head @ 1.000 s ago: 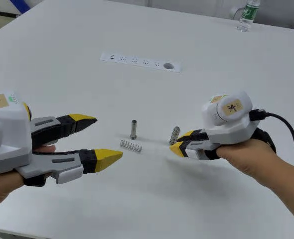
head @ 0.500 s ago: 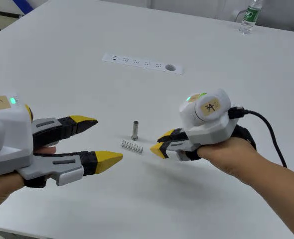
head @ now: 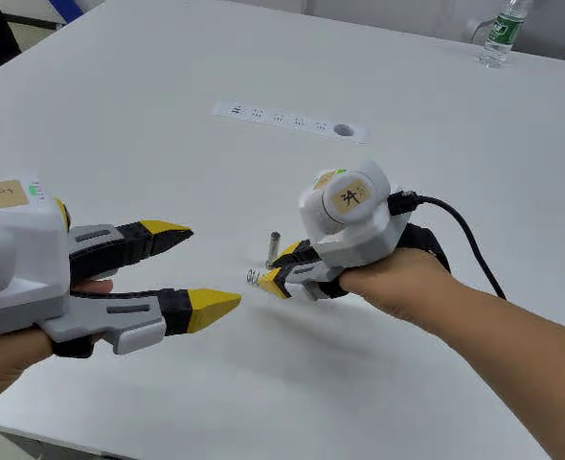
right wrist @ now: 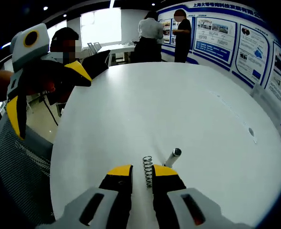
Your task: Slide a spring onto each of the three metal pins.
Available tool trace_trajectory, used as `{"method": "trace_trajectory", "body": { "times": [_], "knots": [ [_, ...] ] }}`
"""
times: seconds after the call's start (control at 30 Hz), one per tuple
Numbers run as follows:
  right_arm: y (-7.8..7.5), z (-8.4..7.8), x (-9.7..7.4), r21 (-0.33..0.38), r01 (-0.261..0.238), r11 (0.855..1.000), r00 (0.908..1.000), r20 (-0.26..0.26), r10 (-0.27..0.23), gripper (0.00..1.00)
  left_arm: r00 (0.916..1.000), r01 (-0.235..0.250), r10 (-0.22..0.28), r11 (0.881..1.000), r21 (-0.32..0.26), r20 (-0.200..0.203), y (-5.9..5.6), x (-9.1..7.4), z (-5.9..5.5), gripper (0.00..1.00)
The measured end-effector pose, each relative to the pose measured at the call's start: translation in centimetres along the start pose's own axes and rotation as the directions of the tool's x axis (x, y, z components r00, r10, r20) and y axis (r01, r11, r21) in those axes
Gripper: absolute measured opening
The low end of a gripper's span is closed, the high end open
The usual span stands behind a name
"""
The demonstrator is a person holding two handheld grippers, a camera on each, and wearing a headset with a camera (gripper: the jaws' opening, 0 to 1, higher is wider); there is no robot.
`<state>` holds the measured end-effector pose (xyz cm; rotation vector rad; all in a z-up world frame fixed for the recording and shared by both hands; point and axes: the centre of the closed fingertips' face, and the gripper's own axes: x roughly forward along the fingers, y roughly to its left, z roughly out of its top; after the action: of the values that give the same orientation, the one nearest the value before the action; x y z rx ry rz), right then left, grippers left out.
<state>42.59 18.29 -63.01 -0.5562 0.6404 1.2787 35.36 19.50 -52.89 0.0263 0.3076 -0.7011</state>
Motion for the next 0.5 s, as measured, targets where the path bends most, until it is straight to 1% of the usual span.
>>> {"method": "trace_trajectory", "body": {
  "times": [0.13,0.2,0.43,0.5],
  "knots": [
    [-0.1,0.1,0.8,-0.002,-0.002,1.000,1.0000,-0.007,0.002,0.17,1.0000,-0.002,0.002,1.000,-0.003,-0.004,0.0,-0.1,-0.2,0.55],
    [-0.3,0.2,1.2,-0.012,0.005,1.000,0.9999,-0.013,-0.006,0.17,1.0000,-0.004,0.004,1.000,-0.003,-0.007,0.1,-0.1,-0.2,0.55],
    [-0.6,-0.1,2.4,-0.049,0.006,0.999,0.9986,-0.051,-0.009,0.17,0.9999,-0.011,0.011,1.000,-0.004,-0.013,0.3,-0.4,-0.4,0.55],
    [-0.6,-0.1,2.6,-0.048,0.003,0.999,0.9983,-0.057,-0.006,0.17,0.9998,-0.015,0.014,1.000,-0.005,-0.014,0.4,-0.4,-0.4,0.55]
  ]
}}
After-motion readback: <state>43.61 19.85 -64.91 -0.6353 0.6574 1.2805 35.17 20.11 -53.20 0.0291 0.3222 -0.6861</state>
